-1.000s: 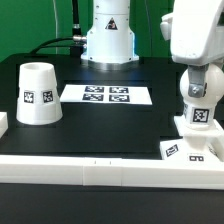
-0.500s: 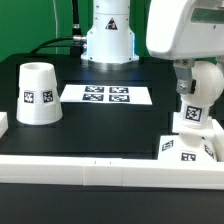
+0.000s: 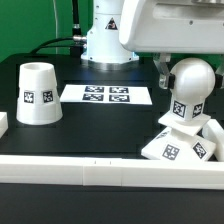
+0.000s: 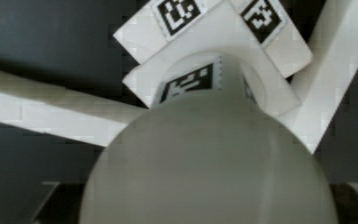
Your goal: Assemble lamp
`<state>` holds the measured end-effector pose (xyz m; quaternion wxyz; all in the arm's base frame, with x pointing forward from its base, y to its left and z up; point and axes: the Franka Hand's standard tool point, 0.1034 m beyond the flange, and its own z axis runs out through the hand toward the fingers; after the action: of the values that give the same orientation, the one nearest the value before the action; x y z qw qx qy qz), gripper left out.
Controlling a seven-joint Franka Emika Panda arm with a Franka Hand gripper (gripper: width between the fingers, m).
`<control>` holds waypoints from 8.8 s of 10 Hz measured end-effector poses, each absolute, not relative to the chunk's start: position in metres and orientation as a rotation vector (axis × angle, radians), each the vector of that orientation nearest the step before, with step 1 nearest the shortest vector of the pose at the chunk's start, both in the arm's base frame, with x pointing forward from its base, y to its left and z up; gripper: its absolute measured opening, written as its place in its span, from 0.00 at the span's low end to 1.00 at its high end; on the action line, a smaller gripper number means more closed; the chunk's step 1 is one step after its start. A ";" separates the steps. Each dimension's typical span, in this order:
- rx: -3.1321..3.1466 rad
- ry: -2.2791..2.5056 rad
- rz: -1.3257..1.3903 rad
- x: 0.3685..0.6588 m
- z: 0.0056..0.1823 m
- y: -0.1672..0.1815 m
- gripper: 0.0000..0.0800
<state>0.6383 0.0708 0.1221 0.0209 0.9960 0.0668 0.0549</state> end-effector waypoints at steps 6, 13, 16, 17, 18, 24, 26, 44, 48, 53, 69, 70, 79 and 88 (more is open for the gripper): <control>3.101 0.130 0.176 0.635 0.129 0.071 0.87; 3.089 0.335 0.131 0.578 0.143 0.000 0.87; 3.089 0.337 0.128 0.578 0.142 0.001 0.87; 3.080 0.400 0.139 0.574 0.141 -0.004 0.87; 3.073 0.468 0.137 0.554 0.135 -0.021 0.87; 3.072 0.565 0.070 0.506 0.124 -0.081 0.87; 3.070 0.580 0.067 0.504 0.124 -0.083 0.87; 3.175 0.531 -0.060 0.432 0.084 -0.132 0.87; 3.176 0.530 -0.071 0.430 0.080 -0.133 0.38; 3.179 0.531 -0.078 0.432 0.079 -0.133 0.06; 3.331 0.255 -0.191 0.547 0.199 -0.015 0.06; 3.336 0.215 -0.186 0.559 0.216 0.002 0.06; 3.338 0.050 -0.231 0.601 0.216 0.094 0.06; 3.334 0.147 -0.212 0.593 0.178 0.077 0.06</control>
Offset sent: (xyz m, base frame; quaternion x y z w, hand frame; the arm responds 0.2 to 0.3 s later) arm 0.0000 0.0000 0.0000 0.0000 0.0000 0.0000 1.0000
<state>0.5926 0.0767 0.1777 -0.1008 0.9919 0.0436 -0.0631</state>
